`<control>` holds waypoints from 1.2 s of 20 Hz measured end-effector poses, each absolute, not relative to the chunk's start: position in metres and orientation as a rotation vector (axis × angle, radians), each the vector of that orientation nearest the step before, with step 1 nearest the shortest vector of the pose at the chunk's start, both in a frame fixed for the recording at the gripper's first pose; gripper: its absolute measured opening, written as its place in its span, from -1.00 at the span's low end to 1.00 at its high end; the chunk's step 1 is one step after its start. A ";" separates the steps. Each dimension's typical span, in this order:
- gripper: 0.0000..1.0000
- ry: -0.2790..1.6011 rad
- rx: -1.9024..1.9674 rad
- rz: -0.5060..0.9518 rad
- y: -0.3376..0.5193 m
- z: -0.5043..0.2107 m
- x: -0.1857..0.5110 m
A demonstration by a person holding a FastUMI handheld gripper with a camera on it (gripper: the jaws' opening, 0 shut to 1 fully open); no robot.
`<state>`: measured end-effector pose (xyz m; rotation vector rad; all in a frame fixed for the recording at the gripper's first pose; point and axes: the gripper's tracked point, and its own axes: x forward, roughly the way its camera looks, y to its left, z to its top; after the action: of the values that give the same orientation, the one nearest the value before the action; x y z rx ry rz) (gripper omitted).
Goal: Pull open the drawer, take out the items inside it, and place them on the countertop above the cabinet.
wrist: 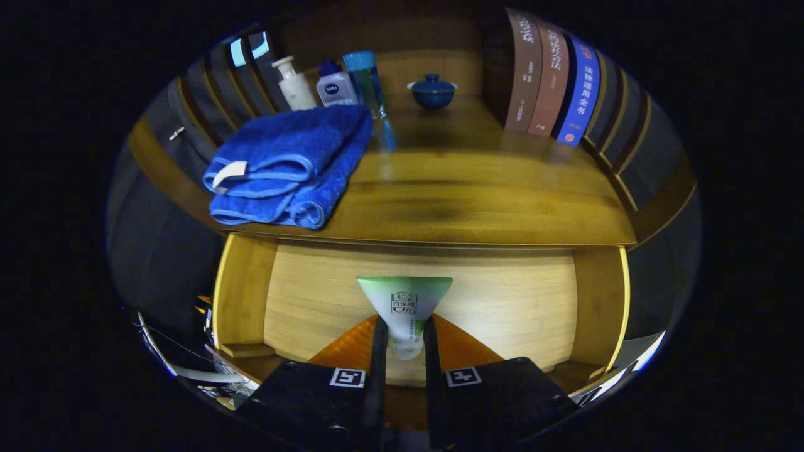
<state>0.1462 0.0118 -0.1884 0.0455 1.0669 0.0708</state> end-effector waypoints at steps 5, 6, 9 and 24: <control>-0.37 1.019 0.088 0.066 0.009 -0.176 0.144; -0.37 0.999 0.098 0.063 0.007 -0.169 0.147; -0.38 0.908 0.102 0.056 0.004 -0.137 0.165; -0.38 0.793 0.140 0.036 0.001 -0.093 0.314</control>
<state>0.3144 0.0010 -0.0933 0.1396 0.7934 0.0360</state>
